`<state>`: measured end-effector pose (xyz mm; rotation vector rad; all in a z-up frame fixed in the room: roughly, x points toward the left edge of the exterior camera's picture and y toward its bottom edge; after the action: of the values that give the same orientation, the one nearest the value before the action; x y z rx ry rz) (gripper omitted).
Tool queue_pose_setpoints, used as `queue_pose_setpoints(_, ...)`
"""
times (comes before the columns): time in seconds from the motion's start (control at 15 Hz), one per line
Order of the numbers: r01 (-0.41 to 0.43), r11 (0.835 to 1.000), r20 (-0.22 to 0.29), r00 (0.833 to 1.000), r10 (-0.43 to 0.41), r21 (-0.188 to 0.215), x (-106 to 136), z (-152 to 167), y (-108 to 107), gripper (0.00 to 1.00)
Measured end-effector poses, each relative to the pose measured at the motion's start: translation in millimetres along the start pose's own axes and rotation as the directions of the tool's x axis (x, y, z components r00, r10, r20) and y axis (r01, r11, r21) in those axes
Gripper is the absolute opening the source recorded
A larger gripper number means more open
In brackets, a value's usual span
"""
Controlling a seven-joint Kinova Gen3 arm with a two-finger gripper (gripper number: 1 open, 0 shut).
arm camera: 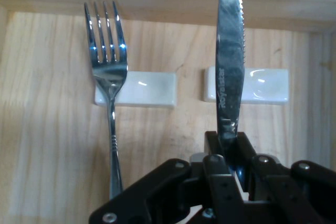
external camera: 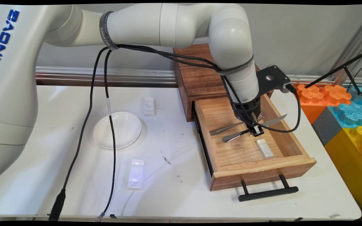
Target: Place the picked object into the drawer
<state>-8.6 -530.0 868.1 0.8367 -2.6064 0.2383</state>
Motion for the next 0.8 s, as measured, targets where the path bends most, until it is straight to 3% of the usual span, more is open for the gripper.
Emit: queue_pose_setpoints(0.8, 0.004, 1.000, 0.010, 1.000, -0.004, -0.019, -15, 13, 3, 0.00)
